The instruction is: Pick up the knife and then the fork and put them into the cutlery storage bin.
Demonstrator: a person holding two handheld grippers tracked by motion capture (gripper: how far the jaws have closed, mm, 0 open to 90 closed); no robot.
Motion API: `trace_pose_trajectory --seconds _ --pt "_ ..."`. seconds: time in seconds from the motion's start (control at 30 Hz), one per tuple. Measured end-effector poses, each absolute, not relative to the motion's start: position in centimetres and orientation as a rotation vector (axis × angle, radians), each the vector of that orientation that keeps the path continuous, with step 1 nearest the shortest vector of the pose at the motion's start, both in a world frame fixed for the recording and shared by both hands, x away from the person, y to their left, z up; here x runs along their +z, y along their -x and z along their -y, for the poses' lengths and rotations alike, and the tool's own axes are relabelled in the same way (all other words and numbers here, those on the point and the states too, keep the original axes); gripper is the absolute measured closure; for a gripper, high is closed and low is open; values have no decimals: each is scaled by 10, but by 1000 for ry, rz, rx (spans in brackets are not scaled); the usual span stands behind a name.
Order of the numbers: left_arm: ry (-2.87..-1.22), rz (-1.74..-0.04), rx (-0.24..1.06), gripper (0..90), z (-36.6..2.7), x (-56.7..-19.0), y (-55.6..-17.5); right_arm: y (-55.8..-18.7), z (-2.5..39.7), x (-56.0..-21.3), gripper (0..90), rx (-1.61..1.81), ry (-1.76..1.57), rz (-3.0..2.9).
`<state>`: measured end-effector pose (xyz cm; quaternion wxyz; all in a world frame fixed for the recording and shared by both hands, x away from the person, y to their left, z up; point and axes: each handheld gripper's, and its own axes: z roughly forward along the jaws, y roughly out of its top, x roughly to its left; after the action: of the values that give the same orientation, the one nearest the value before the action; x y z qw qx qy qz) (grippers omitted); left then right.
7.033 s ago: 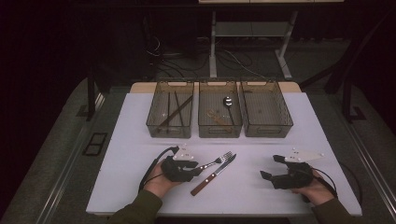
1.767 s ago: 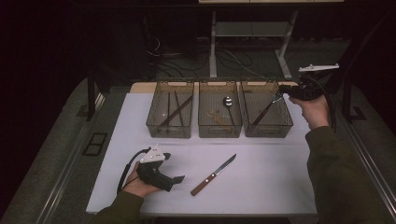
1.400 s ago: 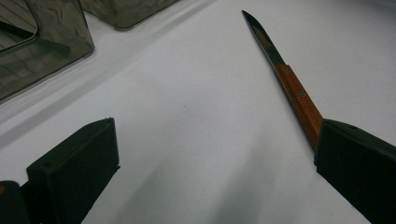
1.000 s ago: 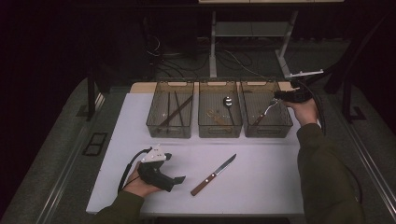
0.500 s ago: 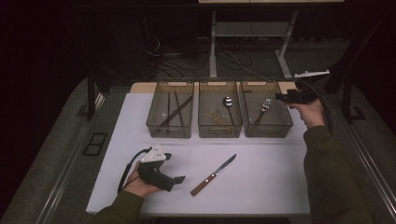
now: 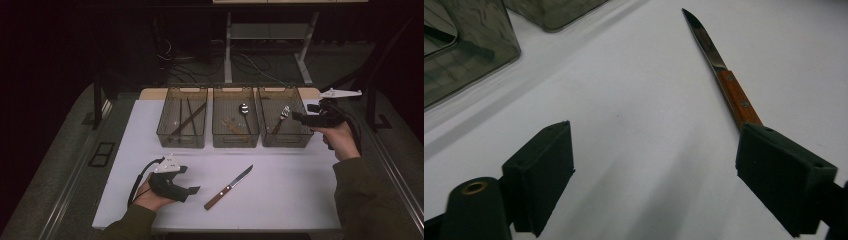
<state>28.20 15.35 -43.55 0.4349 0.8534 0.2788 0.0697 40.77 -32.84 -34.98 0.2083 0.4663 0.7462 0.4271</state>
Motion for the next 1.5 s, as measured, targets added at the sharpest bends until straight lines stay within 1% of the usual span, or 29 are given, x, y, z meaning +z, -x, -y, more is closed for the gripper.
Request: trace_pose_trajectory --seconds 0.2,0.43,0.5,0.6,0.83,1.1,1.23,1.5 --pt "-2125 -685 141 284 -149 -432 -281 -378 317 -354 212 1200 -1251 -2090" --pt "-2121 -681 110 372 -140 -428 -281 -346 311 -362 186 1261 -1214 -2074" --pt "-2123 -687 114 407 -137 -427 -282 -336 307 -370 155 1256 -1199 -2095" --pt "-2128 -683 107 448 -133 -427 -281 -324 301 -381 153 1246 -1173 -2132" --pt "-2156 -662 88 513 -122 -426 -279 -298 298 -409 153 1258 -1183 -2155" --pt "-2178 -631 76 544 -104 -426 -277 -274 297 -432 153 1247 -1174 -2202" --pt "-2206 -635 63 566 -91 -429 -274 -263 294 -439 153 1242 -1159 -2243" --pt "-2264 -601 56 586 -70 -437 -274 -261 288 -439 153 1247 -1121 -2263"
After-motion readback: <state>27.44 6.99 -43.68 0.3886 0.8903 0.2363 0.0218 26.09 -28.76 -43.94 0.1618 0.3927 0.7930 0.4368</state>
